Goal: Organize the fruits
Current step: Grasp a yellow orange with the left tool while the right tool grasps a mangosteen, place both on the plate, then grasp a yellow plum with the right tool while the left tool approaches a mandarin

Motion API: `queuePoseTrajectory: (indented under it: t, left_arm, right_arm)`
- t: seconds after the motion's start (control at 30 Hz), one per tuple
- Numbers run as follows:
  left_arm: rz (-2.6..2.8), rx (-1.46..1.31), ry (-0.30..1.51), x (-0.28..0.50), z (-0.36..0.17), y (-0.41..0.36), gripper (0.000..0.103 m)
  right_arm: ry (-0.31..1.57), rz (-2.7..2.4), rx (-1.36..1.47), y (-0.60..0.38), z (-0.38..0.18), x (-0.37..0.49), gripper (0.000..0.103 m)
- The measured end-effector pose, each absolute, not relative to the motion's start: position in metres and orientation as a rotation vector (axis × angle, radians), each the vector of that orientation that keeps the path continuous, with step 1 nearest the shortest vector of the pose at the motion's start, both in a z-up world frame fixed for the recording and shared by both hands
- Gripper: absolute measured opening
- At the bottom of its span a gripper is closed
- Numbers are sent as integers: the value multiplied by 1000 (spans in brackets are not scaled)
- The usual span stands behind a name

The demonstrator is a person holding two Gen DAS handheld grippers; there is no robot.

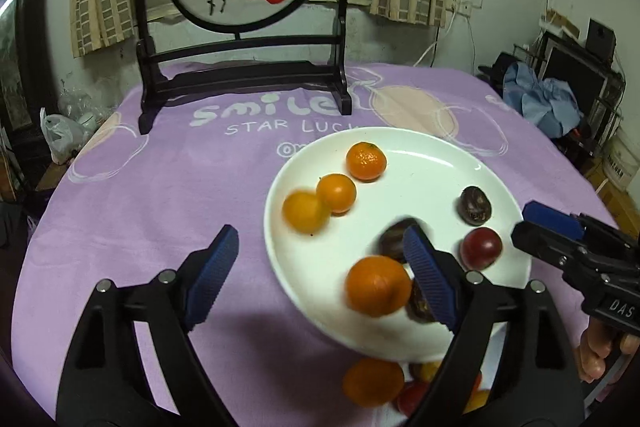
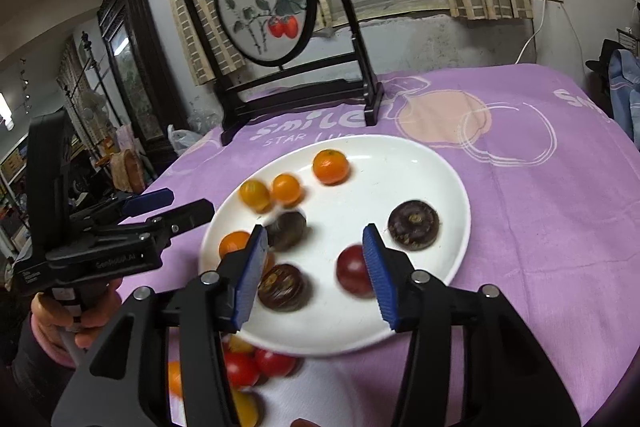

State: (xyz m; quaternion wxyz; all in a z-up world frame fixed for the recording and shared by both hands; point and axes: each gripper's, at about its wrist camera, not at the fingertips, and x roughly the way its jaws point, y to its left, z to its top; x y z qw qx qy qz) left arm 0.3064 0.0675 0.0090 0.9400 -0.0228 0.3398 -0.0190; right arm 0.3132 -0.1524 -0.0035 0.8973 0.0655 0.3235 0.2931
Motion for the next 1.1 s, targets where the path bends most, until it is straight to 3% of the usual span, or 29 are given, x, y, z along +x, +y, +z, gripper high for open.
queuePoseTrajectory:
  t: [0.4,1.1]
  left_arm:
    - [49,-75,757,254,-17,92,98]
    - [111,-161,763,231,-17,114,98]
  right_arm:
    - [825,737,84,-140,-24,255,52]
    - [921,780,-103,-115,-51,228,52]
